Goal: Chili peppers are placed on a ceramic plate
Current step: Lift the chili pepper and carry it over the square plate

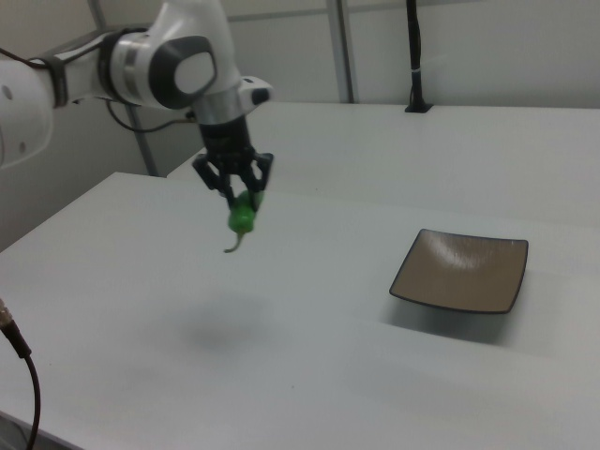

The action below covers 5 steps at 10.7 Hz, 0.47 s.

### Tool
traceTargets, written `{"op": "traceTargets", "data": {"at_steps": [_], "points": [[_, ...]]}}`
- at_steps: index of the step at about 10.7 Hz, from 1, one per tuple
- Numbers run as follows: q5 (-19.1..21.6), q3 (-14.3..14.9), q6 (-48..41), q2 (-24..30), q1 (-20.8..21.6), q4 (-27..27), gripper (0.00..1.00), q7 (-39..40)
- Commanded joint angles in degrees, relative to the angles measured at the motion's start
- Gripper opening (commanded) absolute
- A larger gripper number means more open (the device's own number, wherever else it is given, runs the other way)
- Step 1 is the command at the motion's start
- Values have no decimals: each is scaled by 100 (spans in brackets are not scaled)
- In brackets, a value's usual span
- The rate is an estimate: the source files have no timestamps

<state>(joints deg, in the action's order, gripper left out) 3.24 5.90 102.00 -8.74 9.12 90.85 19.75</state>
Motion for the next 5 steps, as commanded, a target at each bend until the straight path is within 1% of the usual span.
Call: {"op": "traceTargets", "data": {"at_steps": [1,3,5], "points": [[150,34,451,-513,-646,-444,0,328],[159,34,645,-1004,-1033,-944,0,415],[168,25,1153,-1418,-1420,-1288,0,486]]}}
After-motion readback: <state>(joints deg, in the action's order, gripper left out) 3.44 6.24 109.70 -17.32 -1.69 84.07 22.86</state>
